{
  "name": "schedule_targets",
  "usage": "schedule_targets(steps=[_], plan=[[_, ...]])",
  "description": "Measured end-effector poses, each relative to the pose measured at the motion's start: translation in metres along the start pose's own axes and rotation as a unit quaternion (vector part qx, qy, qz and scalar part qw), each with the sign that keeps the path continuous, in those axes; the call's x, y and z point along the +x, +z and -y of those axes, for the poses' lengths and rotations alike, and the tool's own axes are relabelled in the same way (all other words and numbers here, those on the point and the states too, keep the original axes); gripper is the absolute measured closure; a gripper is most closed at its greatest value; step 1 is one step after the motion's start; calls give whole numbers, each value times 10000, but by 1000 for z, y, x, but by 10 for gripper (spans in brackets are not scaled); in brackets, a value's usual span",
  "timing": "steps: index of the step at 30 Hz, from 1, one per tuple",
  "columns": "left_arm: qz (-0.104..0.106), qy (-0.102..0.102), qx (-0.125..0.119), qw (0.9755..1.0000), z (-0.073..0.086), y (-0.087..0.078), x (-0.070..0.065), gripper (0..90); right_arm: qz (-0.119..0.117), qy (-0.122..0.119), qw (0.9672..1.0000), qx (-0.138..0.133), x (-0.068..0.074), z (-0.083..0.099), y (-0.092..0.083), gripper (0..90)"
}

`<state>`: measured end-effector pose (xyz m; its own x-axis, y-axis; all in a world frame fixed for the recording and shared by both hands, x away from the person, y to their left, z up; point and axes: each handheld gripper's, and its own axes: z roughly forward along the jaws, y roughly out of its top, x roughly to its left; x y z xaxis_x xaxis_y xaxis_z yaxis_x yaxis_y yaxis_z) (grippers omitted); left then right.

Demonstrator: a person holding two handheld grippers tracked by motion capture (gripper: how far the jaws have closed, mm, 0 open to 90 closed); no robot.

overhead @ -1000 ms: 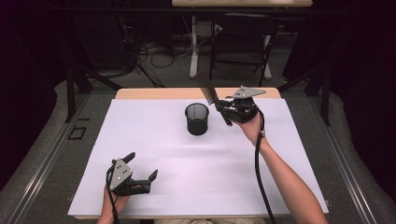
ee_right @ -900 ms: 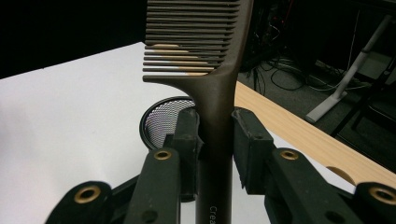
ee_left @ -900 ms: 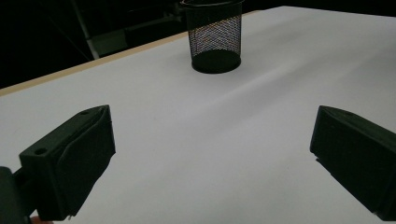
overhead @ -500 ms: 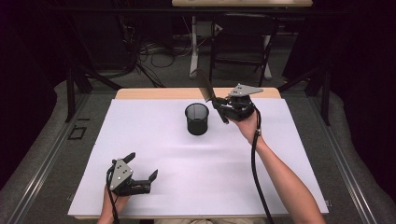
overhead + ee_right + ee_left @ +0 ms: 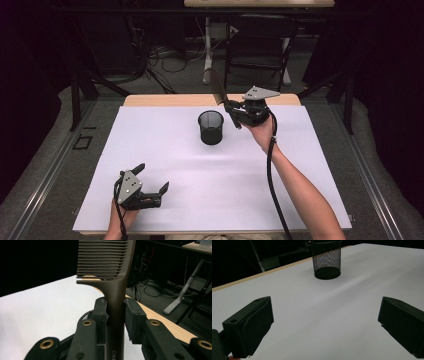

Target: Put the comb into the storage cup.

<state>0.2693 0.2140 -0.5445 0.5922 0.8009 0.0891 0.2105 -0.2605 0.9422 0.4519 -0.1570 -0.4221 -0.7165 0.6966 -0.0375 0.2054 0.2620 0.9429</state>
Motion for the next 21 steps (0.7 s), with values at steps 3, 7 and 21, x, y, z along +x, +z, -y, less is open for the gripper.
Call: schedule_targets(steps=[3,7,21], plan=[[10,-4,-5,10000,0,0,0,0,8,14,10000,-68,1,-2,2,729],[9,0,-5,10000,0,0,0,0,3,7,10000,-97,2,-4,4,730],[-2,7,11,10000,0,0,0,0,54,56,9995,-301,3,-6,14,729]])
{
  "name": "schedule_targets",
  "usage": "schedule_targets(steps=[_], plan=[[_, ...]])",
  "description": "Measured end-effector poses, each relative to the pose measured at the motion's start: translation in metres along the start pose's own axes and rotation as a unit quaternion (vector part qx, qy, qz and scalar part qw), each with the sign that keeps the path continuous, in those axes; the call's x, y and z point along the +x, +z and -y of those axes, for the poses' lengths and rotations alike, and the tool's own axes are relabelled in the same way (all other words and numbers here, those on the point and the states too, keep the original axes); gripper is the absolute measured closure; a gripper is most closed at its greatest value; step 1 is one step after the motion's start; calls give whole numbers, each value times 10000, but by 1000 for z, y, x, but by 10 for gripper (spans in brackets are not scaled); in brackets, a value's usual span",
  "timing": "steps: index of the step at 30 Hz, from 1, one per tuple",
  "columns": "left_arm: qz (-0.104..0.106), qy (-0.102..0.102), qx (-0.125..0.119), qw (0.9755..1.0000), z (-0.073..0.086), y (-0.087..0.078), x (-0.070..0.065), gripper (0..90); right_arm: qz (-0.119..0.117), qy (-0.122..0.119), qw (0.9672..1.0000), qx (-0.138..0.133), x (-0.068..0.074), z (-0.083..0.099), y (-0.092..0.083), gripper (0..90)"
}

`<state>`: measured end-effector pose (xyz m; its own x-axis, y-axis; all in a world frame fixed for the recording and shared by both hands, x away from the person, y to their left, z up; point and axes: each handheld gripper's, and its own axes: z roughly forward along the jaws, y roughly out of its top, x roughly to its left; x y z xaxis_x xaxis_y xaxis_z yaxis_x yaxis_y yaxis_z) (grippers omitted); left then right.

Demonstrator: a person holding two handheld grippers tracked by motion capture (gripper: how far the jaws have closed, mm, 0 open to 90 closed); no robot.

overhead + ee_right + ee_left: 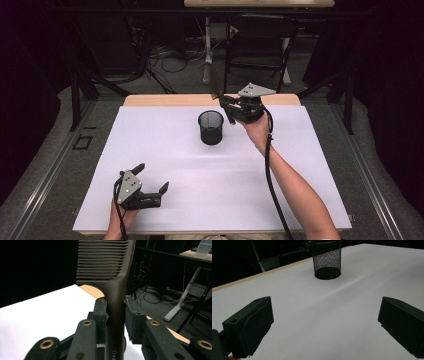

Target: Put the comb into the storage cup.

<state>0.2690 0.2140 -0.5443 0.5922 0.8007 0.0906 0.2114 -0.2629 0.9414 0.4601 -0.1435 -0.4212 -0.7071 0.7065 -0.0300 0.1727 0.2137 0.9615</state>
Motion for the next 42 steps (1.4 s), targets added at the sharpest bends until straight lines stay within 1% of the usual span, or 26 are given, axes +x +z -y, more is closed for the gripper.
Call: schedule_targets(steps=[7,12,19,26,28,42], plan=[[0,1,-9,10000,0,0,1,0,40,17,9998,-184,1,1,5,730],[2,9,2,10000,0,-1,0,0,73,16,9997,-246,2,1,8,729],[2,8,3,10000,0,-1,0,0,31,32,9993,-374,4,0,12,729],[-12,13,7,10000,0,-1,1,0,47,90,9988,-469,6,0,16,729],[-7,13,3,10000,0,-1,1,0,55,59,9987,-497,6,0,17,729],[-1,8,0,10000,0,-1,1,0,41,70,9982,-597,9,1,27,730]])
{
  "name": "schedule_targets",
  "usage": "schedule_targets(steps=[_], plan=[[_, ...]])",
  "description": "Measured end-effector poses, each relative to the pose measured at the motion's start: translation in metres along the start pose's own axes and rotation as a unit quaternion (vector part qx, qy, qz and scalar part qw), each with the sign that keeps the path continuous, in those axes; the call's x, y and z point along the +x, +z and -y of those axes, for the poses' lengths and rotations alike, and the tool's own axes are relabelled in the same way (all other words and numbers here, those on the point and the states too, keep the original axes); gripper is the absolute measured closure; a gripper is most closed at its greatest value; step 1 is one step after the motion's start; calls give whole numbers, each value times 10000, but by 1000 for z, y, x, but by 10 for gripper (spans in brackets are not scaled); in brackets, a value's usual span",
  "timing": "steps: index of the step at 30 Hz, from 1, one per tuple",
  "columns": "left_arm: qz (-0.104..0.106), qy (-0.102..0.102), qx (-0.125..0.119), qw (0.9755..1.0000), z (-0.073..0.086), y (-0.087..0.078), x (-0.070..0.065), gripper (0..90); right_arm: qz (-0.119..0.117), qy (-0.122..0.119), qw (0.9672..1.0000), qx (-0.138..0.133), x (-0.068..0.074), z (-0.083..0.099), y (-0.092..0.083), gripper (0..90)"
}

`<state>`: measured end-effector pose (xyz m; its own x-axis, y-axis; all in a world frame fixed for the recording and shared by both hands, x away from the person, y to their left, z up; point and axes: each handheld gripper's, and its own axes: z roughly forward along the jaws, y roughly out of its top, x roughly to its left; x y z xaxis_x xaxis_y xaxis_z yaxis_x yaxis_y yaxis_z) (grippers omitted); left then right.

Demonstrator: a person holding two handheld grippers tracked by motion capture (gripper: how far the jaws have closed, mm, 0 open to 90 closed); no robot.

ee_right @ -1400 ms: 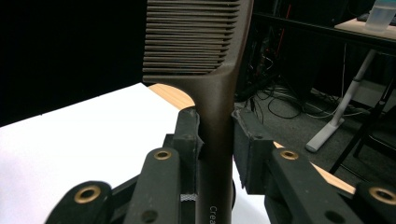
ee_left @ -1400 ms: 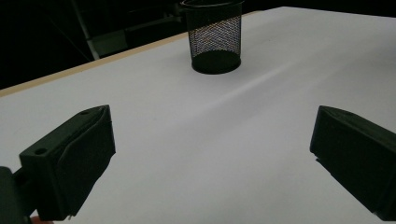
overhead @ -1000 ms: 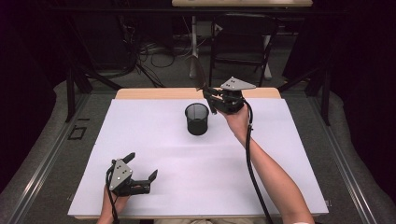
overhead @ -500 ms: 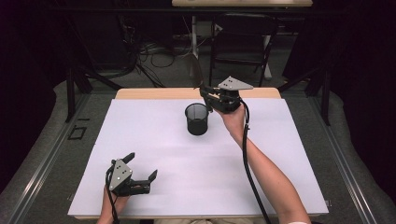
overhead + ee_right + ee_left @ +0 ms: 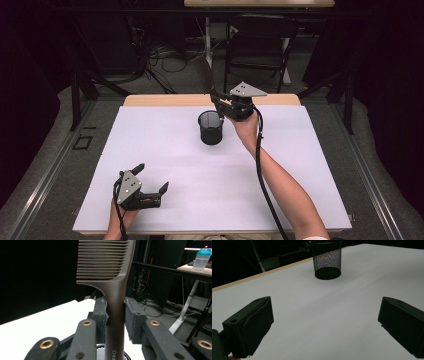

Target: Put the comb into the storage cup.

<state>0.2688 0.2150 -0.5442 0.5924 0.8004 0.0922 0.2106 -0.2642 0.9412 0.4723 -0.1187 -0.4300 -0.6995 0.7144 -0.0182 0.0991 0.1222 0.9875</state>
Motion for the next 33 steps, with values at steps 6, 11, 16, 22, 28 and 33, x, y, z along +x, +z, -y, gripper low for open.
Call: schedule_targets(steps=[6,11,16,22,28,33], plan=[[5,-7,1,10000,0,0,0,0,12,-15,10000,-67,1,-1,3,730],[5,-6,-1,10000,0,0,0,0,6,29,10000,-52,2,-1,7,729],[3,-8,-5,10000,0,0,0,0,-4,10,10000,-57,4,-2,11,729],[3,-8,-5,10000,0,0,0,0,39,46,10000,-22,3,-1,16,729],[5,-14,-7,10000,0,0,0,0,69,58,10000,35,2,3,21,730],[5,-12,-4,10000,0,0,0,0,72,68,9999,86,1,5,24,729]])
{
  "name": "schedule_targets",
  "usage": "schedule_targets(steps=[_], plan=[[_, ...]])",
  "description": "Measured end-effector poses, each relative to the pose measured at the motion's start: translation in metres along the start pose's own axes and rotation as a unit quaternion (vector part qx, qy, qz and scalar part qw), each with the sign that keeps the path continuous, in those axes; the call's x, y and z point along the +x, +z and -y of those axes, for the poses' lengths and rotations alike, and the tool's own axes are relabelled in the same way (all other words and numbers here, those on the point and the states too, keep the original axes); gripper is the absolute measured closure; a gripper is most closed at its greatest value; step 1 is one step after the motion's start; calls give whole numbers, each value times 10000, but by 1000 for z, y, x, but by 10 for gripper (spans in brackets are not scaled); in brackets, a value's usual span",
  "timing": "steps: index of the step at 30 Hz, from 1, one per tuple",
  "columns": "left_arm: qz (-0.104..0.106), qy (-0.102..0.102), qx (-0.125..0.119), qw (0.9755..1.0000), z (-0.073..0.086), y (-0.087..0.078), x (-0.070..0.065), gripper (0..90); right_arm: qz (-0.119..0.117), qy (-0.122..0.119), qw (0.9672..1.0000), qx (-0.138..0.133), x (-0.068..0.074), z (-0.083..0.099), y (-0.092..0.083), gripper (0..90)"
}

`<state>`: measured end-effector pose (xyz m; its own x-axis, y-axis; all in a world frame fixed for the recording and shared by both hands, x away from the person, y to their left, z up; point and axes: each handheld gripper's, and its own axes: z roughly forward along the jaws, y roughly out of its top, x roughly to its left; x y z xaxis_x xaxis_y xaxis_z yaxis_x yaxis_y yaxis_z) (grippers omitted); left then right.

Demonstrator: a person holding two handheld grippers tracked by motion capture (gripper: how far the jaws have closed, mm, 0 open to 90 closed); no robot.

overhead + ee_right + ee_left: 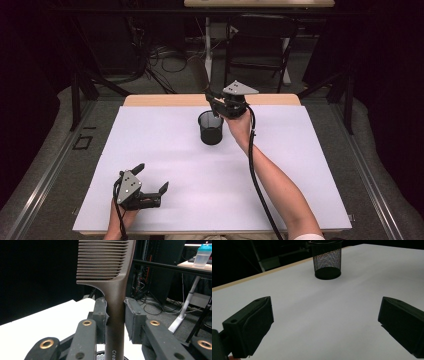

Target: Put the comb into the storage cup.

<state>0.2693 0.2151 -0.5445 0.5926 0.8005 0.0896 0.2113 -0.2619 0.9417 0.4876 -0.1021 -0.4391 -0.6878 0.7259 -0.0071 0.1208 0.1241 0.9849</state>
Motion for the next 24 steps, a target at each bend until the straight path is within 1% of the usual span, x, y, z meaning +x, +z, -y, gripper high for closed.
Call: schedule_targets(steps=[14,24], plan=[[-9,1,2,10000,0,0,0,0,-41,40,9999,155,2,8,8,729],[-6,8,0,10000,0,-1,0,0,-95,-3,9996,272,4,13,13,729]])
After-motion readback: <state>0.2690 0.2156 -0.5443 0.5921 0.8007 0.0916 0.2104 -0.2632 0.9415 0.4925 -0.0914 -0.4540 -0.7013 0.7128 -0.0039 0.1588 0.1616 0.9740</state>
